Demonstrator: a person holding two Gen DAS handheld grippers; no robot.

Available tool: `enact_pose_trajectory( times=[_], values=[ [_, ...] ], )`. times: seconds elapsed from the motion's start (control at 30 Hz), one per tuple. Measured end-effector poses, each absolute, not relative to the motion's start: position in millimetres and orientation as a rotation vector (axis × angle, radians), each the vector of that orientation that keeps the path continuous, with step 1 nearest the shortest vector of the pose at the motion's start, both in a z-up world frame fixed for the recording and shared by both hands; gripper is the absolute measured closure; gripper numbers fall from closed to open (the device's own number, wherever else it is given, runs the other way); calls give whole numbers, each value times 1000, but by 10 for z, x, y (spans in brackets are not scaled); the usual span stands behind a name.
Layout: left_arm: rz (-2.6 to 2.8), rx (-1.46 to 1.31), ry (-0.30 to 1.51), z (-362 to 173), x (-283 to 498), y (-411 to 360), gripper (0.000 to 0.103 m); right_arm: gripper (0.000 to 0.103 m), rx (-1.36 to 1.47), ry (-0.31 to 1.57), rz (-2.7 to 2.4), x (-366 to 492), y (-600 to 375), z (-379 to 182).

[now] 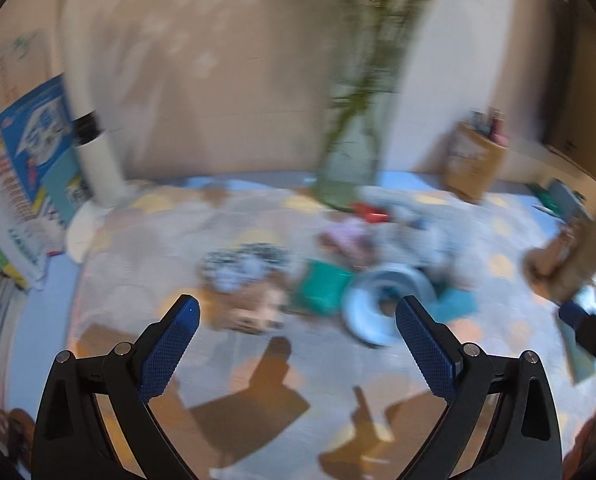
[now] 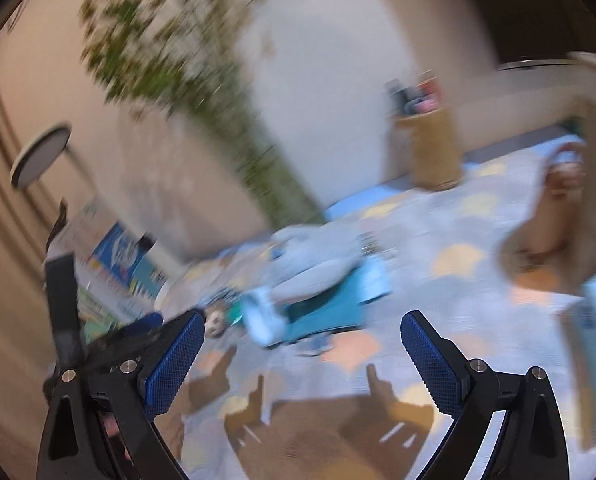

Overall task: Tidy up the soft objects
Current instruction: 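Move both open tools back over the bed, then grasp the brown plush bear with the left tool while the right tool grasps the light blue ring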

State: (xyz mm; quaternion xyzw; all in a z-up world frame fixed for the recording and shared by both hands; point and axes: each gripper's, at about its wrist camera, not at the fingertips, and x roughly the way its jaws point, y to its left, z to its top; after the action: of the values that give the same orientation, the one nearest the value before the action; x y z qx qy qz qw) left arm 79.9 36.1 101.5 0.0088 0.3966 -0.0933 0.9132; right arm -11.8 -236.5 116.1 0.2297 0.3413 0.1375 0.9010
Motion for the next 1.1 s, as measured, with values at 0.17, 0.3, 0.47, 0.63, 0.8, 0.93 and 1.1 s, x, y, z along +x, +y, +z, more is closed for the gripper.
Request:
enact_pose_trajectory(
  times=[0.17,0.3,0.47,0.63,0.8,0.93,1.1],
  values=[
    [-159,-30,842,807,1054,695,4,4,413,754,375,150,-1870,940],
    [-142,-22,856,662,1200,767,4,4,337,781,403,346,-1573,725],
    [-136,-34,862,532,1337,734,4,4,209,827,390,603,-1326,449],
    [-173,-58,871,341,1403,743,4,4,175,810,420,685,-1256,377],
    [-164,-41,896,230,1441,724,1,2,200,838,441,711,-1253,302],
    [-141,3,911,220,1460,663,1,0,236,846,459,736,-1299,272],
    [-139,-20,899,247,1466,681,1,0,241,824,465,704,-1309,298]
  ],
)
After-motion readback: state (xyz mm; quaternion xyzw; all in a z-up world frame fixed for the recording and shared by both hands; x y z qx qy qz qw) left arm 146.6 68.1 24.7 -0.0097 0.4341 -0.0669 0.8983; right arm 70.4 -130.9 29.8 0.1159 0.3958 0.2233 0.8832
